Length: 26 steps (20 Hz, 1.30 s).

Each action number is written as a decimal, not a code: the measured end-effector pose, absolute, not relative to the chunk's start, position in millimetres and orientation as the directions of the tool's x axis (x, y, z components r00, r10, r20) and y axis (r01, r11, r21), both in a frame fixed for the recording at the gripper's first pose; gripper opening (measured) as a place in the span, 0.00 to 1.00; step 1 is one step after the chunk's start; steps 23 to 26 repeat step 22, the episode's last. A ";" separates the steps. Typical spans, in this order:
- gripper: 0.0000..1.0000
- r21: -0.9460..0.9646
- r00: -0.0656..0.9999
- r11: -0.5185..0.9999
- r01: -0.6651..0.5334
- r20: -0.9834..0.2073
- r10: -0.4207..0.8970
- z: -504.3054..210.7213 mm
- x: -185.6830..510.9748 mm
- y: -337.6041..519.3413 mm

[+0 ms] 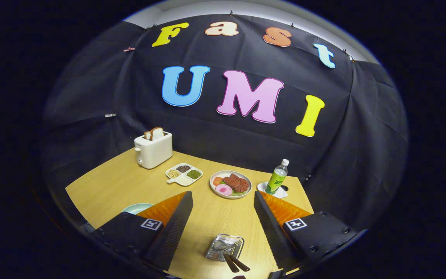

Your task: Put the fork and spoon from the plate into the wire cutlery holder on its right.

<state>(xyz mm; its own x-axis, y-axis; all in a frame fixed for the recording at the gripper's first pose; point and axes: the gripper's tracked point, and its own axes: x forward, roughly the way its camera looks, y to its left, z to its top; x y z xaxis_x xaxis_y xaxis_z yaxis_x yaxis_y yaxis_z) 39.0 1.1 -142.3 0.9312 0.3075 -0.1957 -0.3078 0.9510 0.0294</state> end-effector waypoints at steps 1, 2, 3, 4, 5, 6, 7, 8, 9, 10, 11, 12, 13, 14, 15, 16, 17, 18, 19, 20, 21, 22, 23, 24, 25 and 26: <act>0.99 0.032 0.930 0.949 -0.314 -0.192 0.315 -141.2 39.0 1.8; 0.99 0.031 0.928 0.947 -0.321 -0.190 0.321 -141.6 38.6 2.9; 0.99 0.026 0.927 0.945 -0.326 -0.188 0.325 -141.6 38.5 2.9; 0.99 0.021 0.926 0.944 -0.330 -0.187 0.328 -141.7 38.3 2.3; 0.99 0.021 0.925 0.942 -0.335 -0.186 0.333 -143.2 38.0 2.1; 0.99 0.022 0.922 0.940 -0.341 -0.186 0.339 -144.2 37.1 2.4; 0.99 0.020 0.922 0.939 -0.344 -0.182 0.341 -144.8 36.8 2.0; 0.98 0.017 0.920 0.938 -0.347 -0.189 0.344 -146.5 36.9 1.4; 0.98 0.018 0.917 0.936 -0.351 -0.194 0.348 -149.2 35.3 1.1; 0.98 0.021 0.916 0.936 -0.352 -0.195 0.349 -150.6 36.2 0.5; 0.99 0.024 0.916 0.935 -0.353 -0.195 0.351 -150.5 36.4 -0.3; 0.99 0.025 0.916 0.935 -0.354 -0.194 0.352 -151.1 36.8 -1.2; 0.99 0.025 0.915 0.934 -0.355 -0.195 0.353 -152.3 37.2 -1.2; 0.98 0.024 0.915 0.934 -0.356 -0.195 0.354 -152.2 37.5 -2.4; 0.99 0.025 0.914 0.934 -0.356 -0.196 0.354 -152.5 37.6 -2.8; 0.99 0.027 0.914 0.933 -0.358 -0.194 0.356 -152.6 37.8 -3.1; 0.99 0.027 0.914 0.933 -0.359 -0.194 0.357 -152.5 37.8 -3.8; 0.99 0.024 0.914 0.933 -0.358 -0.193 0.356 -154.0 38.0 -5.9; 0.99 0.022 0.915 0.933 -0.358 -0.193 0.355 -155.1 38.7 -6.9; 0.98 0.023 0.915 0.934 -0.357 -0.194 0.355 -155.4 39.1 -7.6; 0.99 0.027 0.914 0.934 -0.356 -0.196 0.354 -155.6 39.3 -8.3; 0.99 0.031 0.915 0.935 -0.354 -0.196 0.353 -156.5 40.0 -9.7; 0.99 0.031 0.915 0.935 -0.354 -0.196 0.353 -156.5 40.0 -9.7; 0.99 0.031 0.915 0.935 -0.354 -0.196 0.353 -156.5 40.0 -9.7; 0.99 0.031 0.915 0.935 -0.354 -0.196 0.353 -156.5 40.0 -9.7; 0.99 0.031 0.915 0.935 -0.354 -0.196 0.353 -156.5 40.0 -9.7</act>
